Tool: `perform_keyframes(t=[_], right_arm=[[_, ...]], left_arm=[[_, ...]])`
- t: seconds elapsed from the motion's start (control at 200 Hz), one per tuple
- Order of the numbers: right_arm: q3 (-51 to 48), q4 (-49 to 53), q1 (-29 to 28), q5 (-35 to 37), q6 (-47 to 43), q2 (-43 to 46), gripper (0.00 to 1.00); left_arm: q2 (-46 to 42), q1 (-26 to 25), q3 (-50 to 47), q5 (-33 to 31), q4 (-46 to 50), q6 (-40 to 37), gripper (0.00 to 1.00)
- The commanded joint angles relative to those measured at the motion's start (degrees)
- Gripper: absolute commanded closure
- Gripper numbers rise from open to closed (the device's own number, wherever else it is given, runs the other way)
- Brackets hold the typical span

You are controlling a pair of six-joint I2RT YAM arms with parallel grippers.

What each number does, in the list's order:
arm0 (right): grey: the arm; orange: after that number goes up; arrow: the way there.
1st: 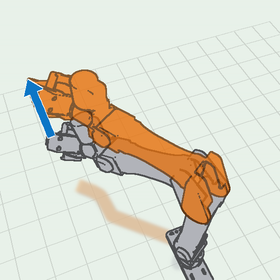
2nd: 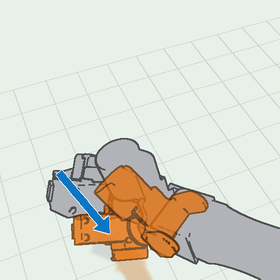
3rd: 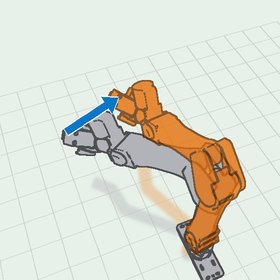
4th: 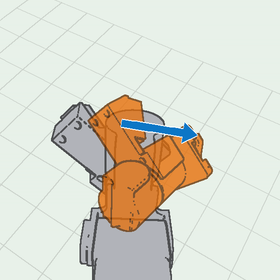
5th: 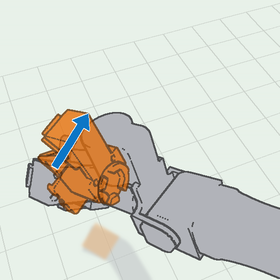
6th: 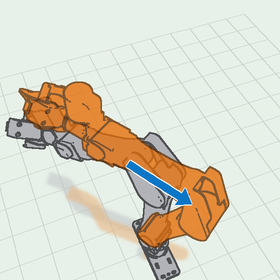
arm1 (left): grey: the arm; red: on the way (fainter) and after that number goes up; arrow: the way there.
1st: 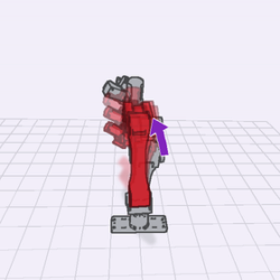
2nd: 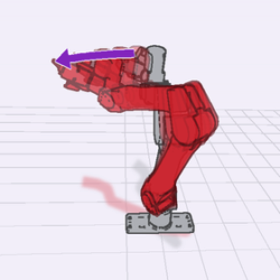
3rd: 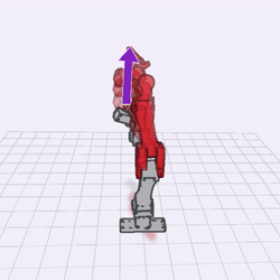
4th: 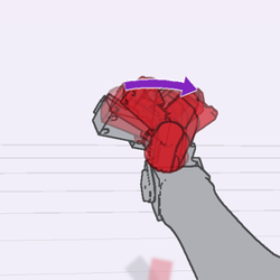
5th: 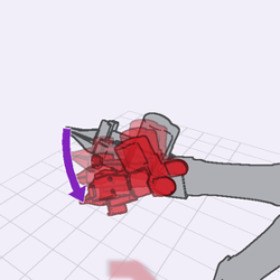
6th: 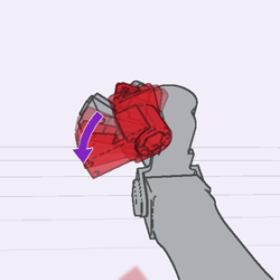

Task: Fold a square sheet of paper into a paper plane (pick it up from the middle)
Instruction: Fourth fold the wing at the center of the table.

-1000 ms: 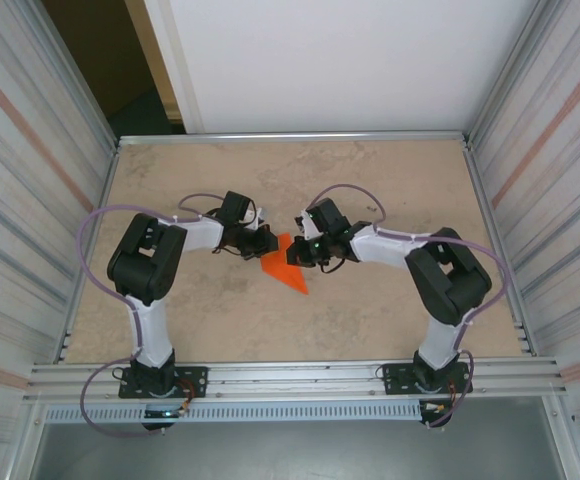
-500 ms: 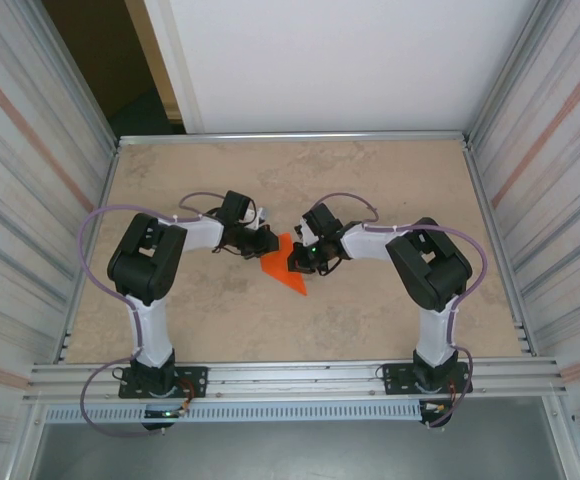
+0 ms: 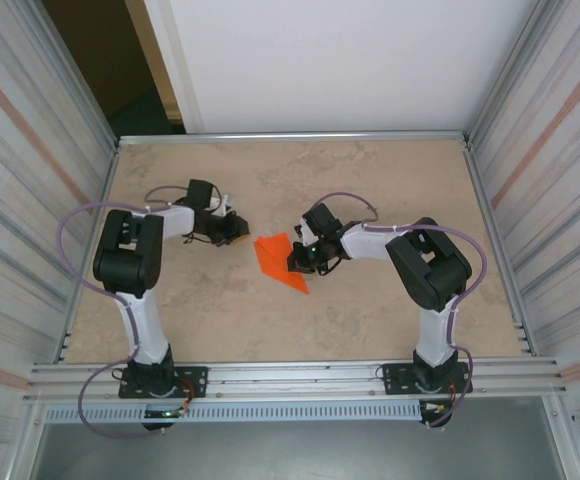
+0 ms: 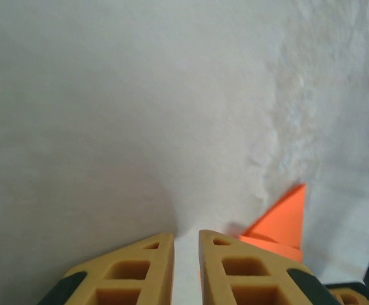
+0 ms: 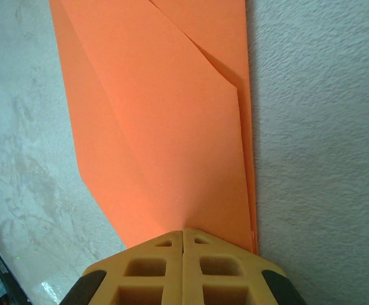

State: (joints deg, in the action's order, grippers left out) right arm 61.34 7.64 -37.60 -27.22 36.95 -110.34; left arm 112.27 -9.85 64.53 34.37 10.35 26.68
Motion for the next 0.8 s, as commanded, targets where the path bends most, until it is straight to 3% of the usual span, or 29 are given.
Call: perform_keyframes(t=[0.0,0.14,0.215,0.336,0.531,0.606,0.712,0.797], right_arm=[[-0.6,3.0,-1.1,1.0,1.6,-1.0,0.98],[0.3,0.1,-1.4,1.0,4.4,3.0,0.92],[-1.2,-2.5,-1.3,2.3,5.6,6.9,0.83],[-4.3,-5.1,0.2,5.3,5.9,12.9,0.67],[-8.0,-3.4,4.3,8.7,4.3,18.3,0.55],[-8.3,-1.6,4.7,10.9,3.1,20.0,0.44],[-7.4,1.2,4.8,13.7,1.4,20.8,0.31],[-6.3,1.8,4.7,13.4,0.4,20.3,0.21]], left_arm=[[-4.7,0.2,2.0,-3.0,4.6,-2.2,0.81],[-12.0,0.0,0.4,-4.5,5.4,0.5,0.77],[-16.5,-0.1,-2.4,-4.8,5.0,2.7,0.74],[-25.1,-0.2,-8.8,-6.5,4.9,5.4,0.57],[-39.2,-0.2,-18.9,-8.9,5.1,7.4,0.37],[-43.4,-0.2,-21.7,-10.2,5.8,7.3,0.31],[-48.2,-0.1,-24.7,-10.6,6.0,6.4,0.13],[-50.8,-0.1,-25.4,-9.4,7.2,3.8,0.07]])
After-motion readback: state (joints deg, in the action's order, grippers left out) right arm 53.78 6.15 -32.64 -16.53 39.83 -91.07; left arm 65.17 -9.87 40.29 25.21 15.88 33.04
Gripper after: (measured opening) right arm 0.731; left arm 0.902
